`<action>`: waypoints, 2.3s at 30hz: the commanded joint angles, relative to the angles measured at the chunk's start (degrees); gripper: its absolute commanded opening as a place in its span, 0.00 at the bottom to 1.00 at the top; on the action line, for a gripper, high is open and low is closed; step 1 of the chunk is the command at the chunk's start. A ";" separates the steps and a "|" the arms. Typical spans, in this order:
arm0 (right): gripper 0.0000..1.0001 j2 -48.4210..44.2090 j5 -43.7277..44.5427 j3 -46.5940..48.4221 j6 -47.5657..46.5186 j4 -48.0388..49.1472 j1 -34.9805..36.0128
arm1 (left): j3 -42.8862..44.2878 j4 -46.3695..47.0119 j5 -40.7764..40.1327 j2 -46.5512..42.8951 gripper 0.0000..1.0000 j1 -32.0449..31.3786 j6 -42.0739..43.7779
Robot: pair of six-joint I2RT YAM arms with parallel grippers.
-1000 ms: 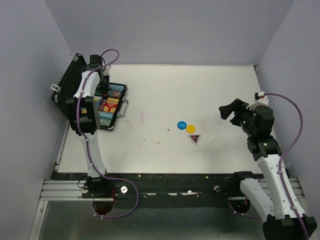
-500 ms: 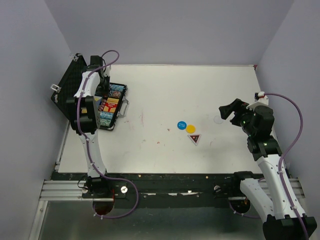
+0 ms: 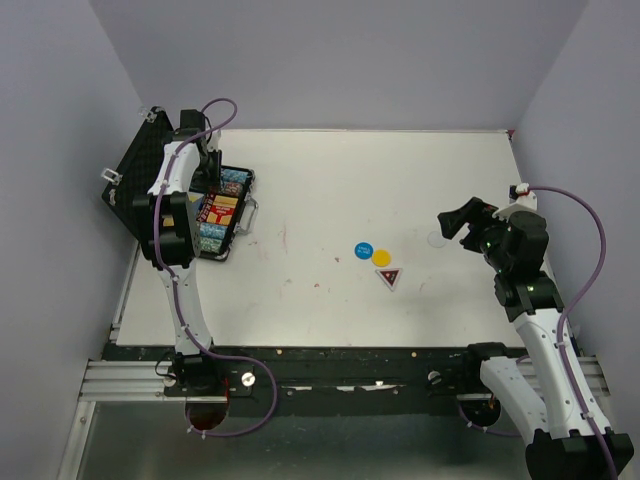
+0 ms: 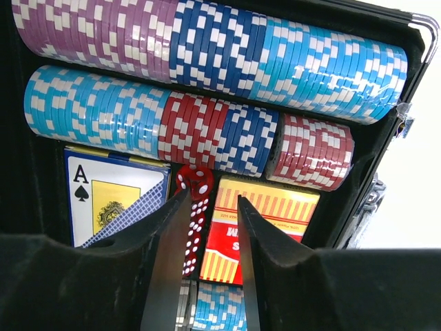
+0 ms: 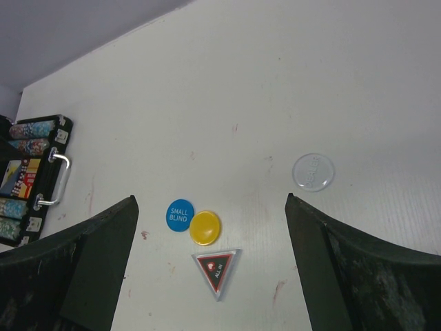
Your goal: Pack up texas hold em set
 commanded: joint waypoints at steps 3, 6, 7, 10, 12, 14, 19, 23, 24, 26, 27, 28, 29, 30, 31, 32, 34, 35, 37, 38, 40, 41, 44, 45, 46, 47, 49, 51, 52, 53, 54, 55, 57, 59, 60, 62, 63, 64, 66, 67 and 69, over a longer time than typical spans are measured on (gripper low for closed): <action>0.95 0.17 -0.41 0.03 -0.75 0.52 -0.41 | 1.44 -0.57 -0.40 -0.20 0.46 0.28 -0.53; 0.95 0.25 -0.24 -0.06 -0.75 0.52 -0.33 | 0.56 0.83 0.57 -2.66 0.47 -0.07 -0.53; 0.95 0.25 -0.24 -0.06 -0.67 0.43 -0.33 | -0.23 1.71 1.18 -3.80 0.47 -0.42 -0.53; 0.94 0.52 0.73 0.11 -0.75 0.17 -0.33 | -2.86 3.82 2.24 -8.72 0.47 -1.65 -0.53; 0.93 1.04 0.99 0.29 -0.93 -0.44 -0.33 | -4.53 4.62 2.85 -11.79 0.47 -2.61 -2.29; 0.92 2.09 1.78 0.46 -1.10 -0.88 -0.33 | -7.51 5.67 4.43 -15.57 0.47 -3.41 -2.82; 0.90 6.83 7.21 2.39 -1.37 -4.31 -0.33 | -15.87 9.01 5.14 -27.17 0.48 -7.08 -4.22; 0.89 14.91 10.22 5.64 -2.33 -7.82 -0.33 | -22.01 8.58 7.42 -35.16 0.49 -9.99 -4.49; 0.88 17.02 10.40 6.70 -2.86 -8.96 -0.33 | -23.77 8.40 7.60 -37.36 0.49 -10.96 -3.79; 0.86 21.94 11.09 8.98 -3.91 -11.25 -0.24 | -28.07 8.66 7.78 -42.72 0.49 -12.63 -3.26; 0.85 24.14 12.23 10.21 -4.26 -12.56 -0.24 | -30.88 9.62 8.65 -45.53 0.50 -13.25 -3.69; 0.84 25.90 13.29 11.00 -4.62 -13.19 0.02 | -33.52 10.32 10.31 -48.26 0.50 -13.60 -4.39; 0.84 27.57 14.25 11.88 -4.97 -13.54 0.11 | -36.50 11.29 12.59 -50.55 0.50 -13.95 -5.27; 0.84 28.98 15.05 12.41 -5.15 -13.72 0.46 | -39.23 12.26 14.87 -53.00 0.50 -14.13 -5.98; 0.83 30.21 16.19 13.03 -5.41 -14.07 0.90 | -42.30 13.05 16.12 -55.03 0.50 -14.22 -6.85; 0.83 32.05 17.50 13.64 -5.59 -14.42 1.51 | -44.86 13.75 16.91 -57.05 0.51 -14.40 -7.82; 0.83 35.13 19.88 14.61 -6.02 -15.30 2.83 | -50.57 15.33 18.49 -60.13 0.51 -14.66 -9.05; 0.83 36.54 20.15 14.96 -6.11 -15.39 3.19 | -52.34 15.69 18.59 -61.37 0.51 -14.83 -9.58; 0.83 38.74 19.19 15.23 -5.85 -14.60 3.54 | -55.07 16.04 19.20 -63.48 0.51 -15.54 -10.11; 0.83 39.53 18.58 15.14 -5.85 -13.64 3.80 | -55.77 16.22 19.12 -64.18 0.51 -15.97 -10.20; 0.84 41.29 17.78 15.23 -6.03 -12.14 3.98 | -56.92 16.57 18.59 -65.50 0.51 -16.68 -10.38; 0.84 42.95 17.95 15.58 -6.11 -12.05 4.16 | -57.27 16.75 18.59 -66.21 0.51 -16.86 -10.38; 0.84 47.26 19.36 16.98 -6.73 -12.40 4.33 | -58.15 17.01 18.33 -67.44 0.51 -17.03 -10.47; 0.84 48.49 19.45 17.42 -6.82 -12.31 4.33 | -58.15 16.92 17.98 -67.79 0.51 -17.12 -10.38; 0.84 49.29 19.45 17.52 -6.82 -11.70 4.33 | -58.15 16.92 17.45 -68.06 0.51 -17.12 -10.38; 0.84 49.82 18.93 17.60 -7.08 -10.74 4.33 | -58.24 16.84 17.19 -68.32 0.51 -17.12 -10.38; 0.84 51.83 17.70 18.48 -7.87 -10.12 4.25 | -58.50 17.01 17.27 -68.59 0.51 -17.12 -10.46; 0.83 54.12 17.69 20.32 -8.31 -10.99 4.25 | -58.59 17.01 17.71 -68.50 0.51 -17.12 -10.55; 0.83 55.00 17.78 20.85 -8.57 -10.99 4.33 | -58.51 17.01 17.88 -68.32 0.51 -17.21 -10.64; 0.83 55.62 17.87 21.29 -8.66 -10.82 4.33 | -58.51 16.92 17.89 -68.15 0.51 -17.30 -10.64; 0.83 56.23 17.61 21.73 -8.58 -10.73 4.33 | -58.42 16.75 17.97 -67.97 0.51 -17.21 -10.64; 0.82 56.76 17.08 22.00 -8.75 -10.64 4.33 | -58.33 16.66 18.06 -67.80 0.51 -17.21 -10.64; 0.81 57.82 16.90 22.87 -8.84 -10.73 4.33 | -58.33 16.66 18.06 -67.53 0.51 -17.30 -10.73; 0.79 59.13 17.25 23.58 -9.19 -11.17 4.33 | -58.33 16.66 18.15 -67.36 0.51 -17.39 -10.73; 0.78 59.66 17.34 23.75 -9.28 -11.34 4.33 | -58.33 16.57 18.24 -67.27 0.51 -17.47 -10.73; 0.77 60.54 17.08 23.76 -9.37 -11.35 4.33 | -58.33 16.49 18.15 -67.09 0.51 -17.56 -10.64; 0.77 60.81 16.99 23.76 -9.45 -11.17 4.33 | -58.24 16.48 18.15 -67.00 0.51 -17.56 -10.64; 0.76 61.07 16.90 23.76 -9.54 -11.17 4.33 | -58.24 16.48 18.06 -66.92 0.51 -17.56 -10.64; 0.76 61.51 17.43 24.02 -9.72 -11.34 4.33 | -58.24 16.40 18.15 -66.92 0.51 -17.65 -10.64; 0.75 61.69 17.69 24.02 -9.72 -11.35 4.33 | -58.24 16.40 18.06 -66.92 0.51 -17.65 -10.64; 0.75 61.78 17.95 23.93 -9.72 -11.17 4.33 | -58.24 16.40 18.06 -66.74 0.52 -17.65 -10.64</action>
